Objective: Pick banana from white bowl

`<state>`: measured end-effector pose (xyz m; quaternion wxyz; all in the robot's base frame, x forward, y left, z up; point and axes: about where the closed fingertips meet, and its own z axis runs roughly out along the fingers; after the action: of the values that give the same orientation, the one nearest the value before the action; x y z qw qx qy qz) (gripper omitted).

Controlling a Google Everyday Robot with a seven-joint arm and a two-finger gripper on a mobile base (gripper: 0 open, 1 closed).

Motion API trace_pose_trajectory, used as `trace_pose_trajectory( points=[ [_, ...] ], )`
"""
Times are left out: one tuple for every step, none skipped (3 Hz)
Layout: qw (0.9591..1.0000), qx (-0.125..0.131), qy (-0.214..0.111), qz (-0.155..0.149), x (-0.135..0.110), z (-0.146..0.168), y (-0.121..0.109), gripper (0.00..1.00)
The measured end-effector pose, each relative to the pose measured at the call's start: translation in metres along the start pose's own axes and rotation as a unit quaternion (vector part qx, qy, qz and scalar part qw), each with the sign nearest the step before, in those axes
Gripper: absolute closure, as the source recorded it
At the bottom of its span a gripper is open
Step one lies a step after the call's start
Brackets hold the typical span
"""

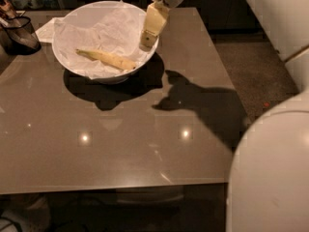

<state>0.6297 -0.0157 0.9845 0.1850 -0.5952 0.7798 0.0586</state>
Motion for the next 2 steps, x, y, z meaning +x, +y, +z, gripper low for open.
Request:
trace_pose_trajectory(
  points=[
    [1.0, -0.004, -0.001, -0.009, -0.02, 0.008, -0.007, 0.33],
    [0.9998, -0.002, 0.004, -0.018, -0.037, 0.015, -0.011, 0.41]
  ],
)
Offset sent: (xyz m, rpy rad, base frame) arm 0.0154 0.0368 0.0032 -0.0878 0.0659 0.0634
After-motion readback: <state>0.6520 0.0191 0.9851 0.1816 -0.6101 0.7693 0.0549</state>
